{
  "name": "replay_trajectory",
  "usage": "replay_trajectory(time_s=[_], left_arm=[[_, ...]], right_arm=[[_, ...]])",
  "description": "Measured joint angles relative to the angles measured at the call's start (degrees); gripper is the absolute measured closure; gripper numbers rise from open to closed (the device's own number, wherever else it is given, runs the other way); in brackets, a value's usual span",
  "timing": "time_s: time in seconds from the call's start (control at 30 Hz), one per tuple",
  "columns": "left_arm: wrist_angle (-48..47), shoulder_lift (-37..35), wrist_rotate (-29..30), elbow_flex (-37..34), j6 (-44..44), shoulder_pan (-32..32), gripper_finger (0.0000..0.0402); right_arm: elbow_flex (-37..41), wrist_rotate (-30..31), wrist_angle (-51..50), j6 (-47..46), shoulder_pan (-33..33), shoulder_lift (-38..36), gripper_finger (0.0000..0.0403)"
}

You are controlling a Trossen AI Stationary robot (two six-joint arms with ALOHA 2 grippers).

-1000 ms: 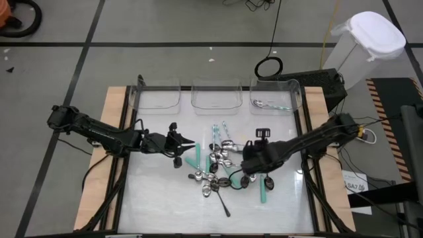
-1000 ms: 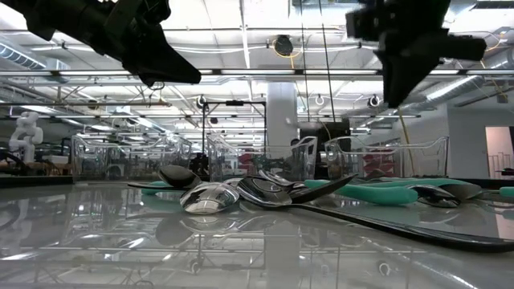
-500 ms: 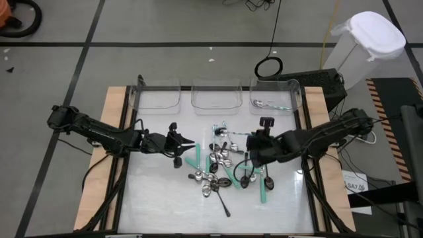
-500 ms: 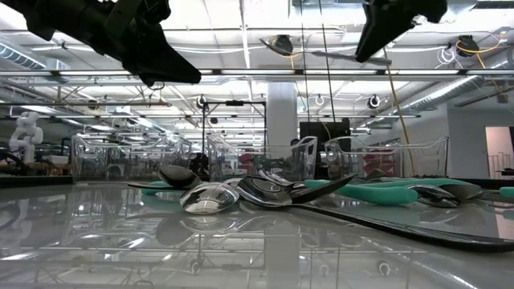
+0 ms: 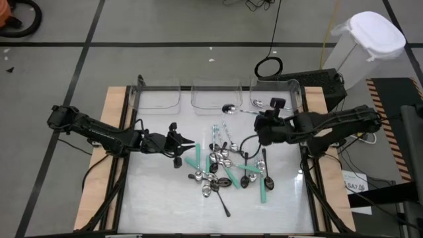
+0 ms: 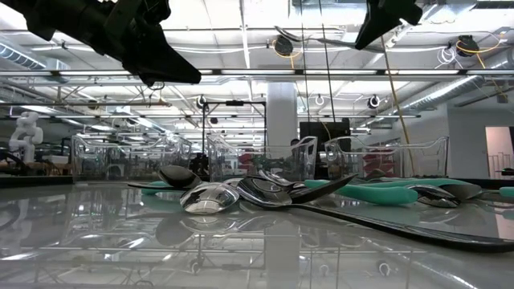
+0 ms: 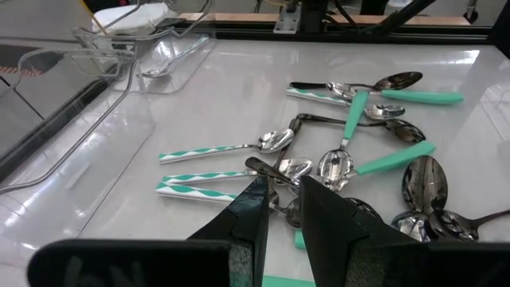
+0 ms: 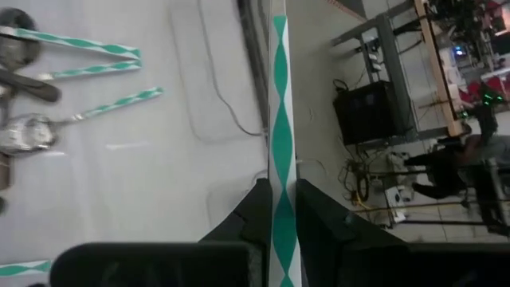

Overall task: Sort silverware by color (type)
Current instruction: Put the green patterned spoon into the right transparent bin

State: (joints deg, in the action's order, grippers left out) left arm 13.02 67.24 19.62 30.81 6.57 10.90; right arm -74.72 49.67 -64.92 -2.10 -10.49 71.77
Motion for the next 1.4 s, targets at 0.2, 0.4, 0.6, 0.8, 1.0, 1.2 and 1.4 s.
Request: replay_trajectory(time_s=[0.2,0.4,0.6,0.8,1.0,1.2,1.4], left_arm=[[-0.01,-0.02,0.00,0.00,0.20,0.02,0.0327],[-0.93,0.00,0.00,0.00,0.68,0.04,0.0327],[-1.20,-0.01,0.00,0.00,0.70,0.04,0.0327],[-1.16,0.00,0.00,0.00,0.92,0.04,0.0327],[-1.15,0.00,0.00,0.00,1.53,0.04,0.0327],[-0.85,0.00,0.00,0.00,1.47,0.04,0.0327],[-0.10,-0.01,0.00,0.00,-0.33,-0.49,0.0327]], right_arm=[[0.00,-0.19,-0.42,0.26,1.92,-0.59,0.0369],[0.00,-0.08,-0.42,0.08,2.33,-0.57,0.0369],[0.00,3.09,-0.45,-2.40,2.64,-0.57,0.0369],[0.00,-2.07,-0.44,0.07,8.52,-0.57,0.0369],[0.00,-8.55,-0.32,5.52,18.53,-0.57,0.0369],[0.00,-13.80,0.39,11.19,28.81,-0.57,0.0369],[0.00,-19.66,0.39,16.47,38.46,-0.23,0.0369]])
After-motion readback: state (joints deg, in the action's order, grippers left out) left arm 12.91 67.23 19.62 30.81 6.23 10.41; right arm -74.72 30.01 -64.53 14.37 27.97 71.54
